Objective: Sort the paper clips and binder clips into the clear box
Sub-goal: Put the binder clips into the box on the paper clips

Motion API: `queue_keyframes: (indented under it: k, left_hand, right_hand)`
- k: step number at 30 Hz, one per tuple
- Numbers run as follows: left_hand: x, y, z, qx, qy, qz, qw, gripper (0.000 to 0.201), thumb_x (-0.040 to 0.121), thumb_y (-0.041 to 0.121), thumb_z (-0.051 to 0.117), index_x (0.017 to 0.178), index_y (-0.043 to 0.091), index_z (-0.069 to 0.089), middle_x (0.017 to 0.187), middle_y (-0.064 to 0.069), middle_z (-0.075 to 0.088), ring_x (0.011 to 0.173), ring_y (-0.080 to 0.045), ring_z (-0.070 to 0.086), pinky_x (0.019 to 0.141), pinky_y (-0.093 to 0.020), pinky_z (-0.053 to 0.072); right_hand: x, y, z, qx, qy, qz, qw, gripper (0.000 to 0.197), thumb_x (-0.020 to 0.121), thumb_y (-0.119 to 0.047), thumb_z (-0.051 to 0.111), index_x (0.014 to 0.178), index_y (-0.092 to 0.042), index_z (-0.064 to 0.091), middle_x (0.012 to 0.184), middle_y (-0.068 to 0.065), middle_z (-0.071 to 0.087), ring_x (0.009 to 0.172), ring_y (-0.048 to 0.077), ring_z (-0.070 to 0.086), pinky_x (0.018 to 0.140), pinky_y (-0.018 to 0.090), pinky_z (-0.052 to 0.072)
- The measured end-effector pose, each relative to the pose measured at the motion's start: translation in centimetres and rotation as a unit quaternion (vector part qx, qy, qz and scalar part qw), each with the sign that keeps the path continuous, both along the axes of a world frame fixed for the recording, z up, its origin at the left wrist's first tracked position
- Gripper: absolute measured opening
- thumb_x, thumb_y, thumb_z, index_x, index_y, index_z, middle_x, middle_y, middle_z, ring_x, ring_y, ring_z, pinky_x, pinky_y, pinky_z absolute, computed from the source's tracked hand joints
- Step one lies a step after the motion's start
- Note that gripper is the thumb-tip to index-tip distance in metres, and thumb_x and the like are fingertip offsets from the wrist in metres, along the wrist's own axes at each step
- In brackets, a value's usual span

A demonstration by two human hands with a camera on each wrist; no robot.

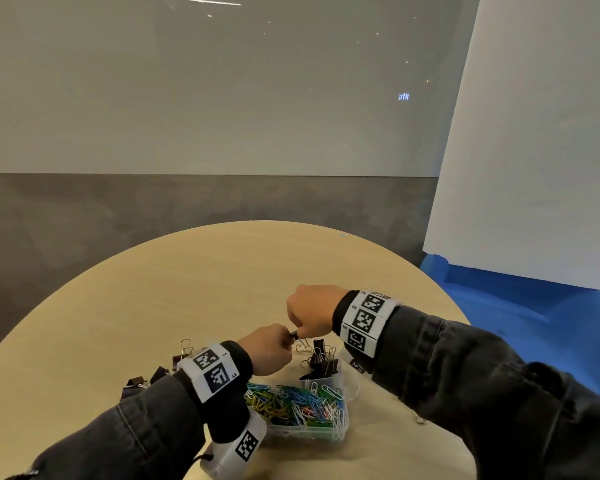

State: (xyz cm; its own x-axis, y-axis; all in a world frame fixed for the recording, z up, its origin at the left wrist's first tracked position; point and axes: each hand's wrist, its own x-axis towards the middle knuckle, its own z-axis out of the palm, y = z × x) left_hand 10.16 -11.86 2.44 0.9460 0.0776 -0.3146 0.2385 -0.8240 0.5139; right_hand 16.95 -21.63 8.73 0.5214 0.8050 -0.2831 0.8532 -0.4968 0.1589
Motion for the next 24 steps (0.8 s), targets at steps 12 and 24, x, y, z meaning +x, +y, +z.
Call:
queue_keyframes:
  k: [12, 24]
  left_hand:
    - [-0.3, -0.7, 0.6, 0.037, 0.016, -0.002, 0.999, 0.045, 0.095, 0.014, 0.046, 0.139, 0.004, 0.043, 0.143, -0.012, 0.048, 0.129, -0.025, 0.047, 0.106, -0.031, 0.039]
    - [-1.1, -1.3, 0.9, -0.02, 0.062, -0.056, 0.996, 0.055, 0.099, 0.021, 0.044, 0.149, 0.013, 0.024, 0.153, -0.007, 0.033, 0.139, -0.022, 0.035, 0.11, -0.032, 0.032]
  right_hand:
    - [-0.5, 1.1, -0.9, -0.099, -0.02, -0.017, 0.995, 0.037, 0.083, -0.017, 0.073, 0.113, 0.001, 0.061, 0.115, 0.015, 0.062, 0.1, 0.032, 0.063, 0.07, 0.032, 0.047]
    - [1.7, -8.3, 1.4, 0.052, 0.066, -0.177, 0.981, 0.013, 0.09, -0.012, 0.062, 0.103, -0.011, 0.061, 0.083, 0.001, 0.06, 0.061, 0.014, 0.06, 0.048, 0.018, 0.048]
